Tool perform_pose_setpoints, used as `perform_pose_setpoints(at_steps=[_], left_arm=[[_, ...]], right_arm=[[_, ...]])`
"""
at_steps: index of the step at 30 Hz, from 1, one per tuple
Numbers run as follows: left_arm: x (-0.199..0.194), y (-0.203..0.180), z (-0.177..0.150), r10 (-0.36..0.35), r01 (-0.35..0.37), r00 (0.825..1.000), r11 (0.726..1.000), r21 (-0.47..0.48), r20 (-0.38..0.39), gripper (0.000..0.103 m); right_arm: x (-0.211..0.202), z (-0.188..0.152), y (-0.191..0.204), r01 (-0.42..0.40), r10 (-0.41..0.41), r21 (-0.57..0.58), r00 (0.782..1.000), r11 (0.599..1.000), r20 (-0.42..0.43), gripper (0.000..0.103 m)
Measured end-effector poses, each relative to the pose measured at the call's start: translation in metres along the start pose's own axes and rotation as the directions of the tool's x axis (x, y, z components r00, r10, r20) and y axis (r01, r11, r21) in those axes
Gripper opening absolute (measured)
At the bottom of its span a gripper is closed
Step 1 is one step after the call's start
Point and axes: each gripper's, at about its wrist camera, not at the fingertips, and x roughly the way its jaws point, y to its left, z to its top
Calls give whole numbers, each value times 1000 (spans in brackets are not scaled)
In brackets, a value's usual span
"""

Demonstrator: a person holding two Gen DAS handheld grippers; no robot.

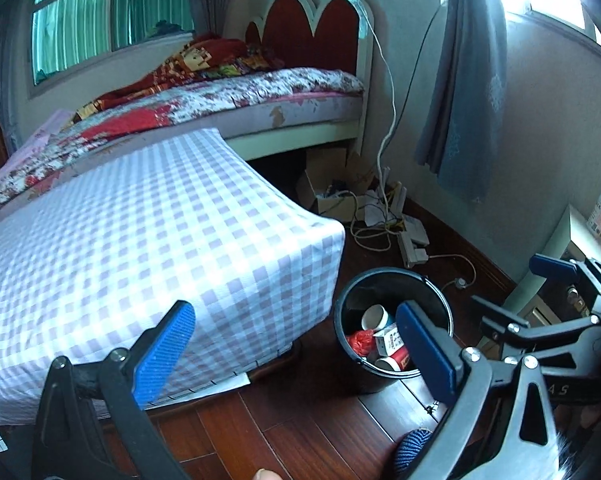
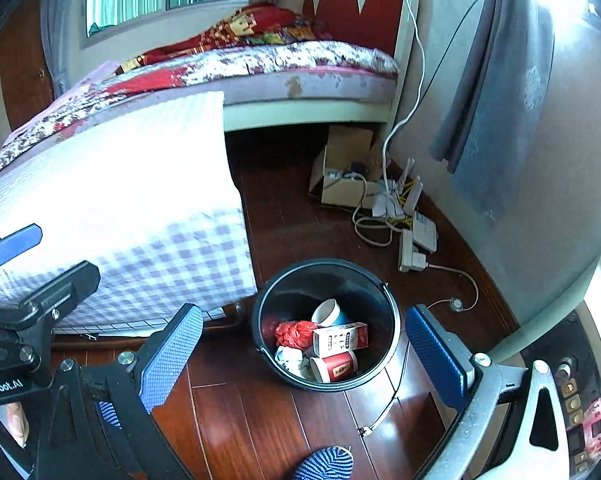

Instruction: Collect trash

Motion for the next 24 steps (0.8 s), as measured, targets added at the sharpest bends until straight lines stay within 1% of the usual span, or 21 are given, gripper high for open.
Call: perform_pose_setpoints(at_steps=[5,9,16,24], left_arm=[[-31,2,0,20,-21,998,1000,14,65,102],[-42,4,-1,21,-21,996,1000,10,85,102],[-46,7,3,20,-21,994,1000,6,106,102],[-48,6,4,20,-21,993,1000,2,119,102]], right_arm=[[-32,-4,6,25,-26,25,998,999,53,102],[-48,-2,5,43,-46,38,996,998,82,102],[-60,8,4,66,-70,38,990,997,119,102],[-62,8,-1,71,-77,50,990,996,120,102]])
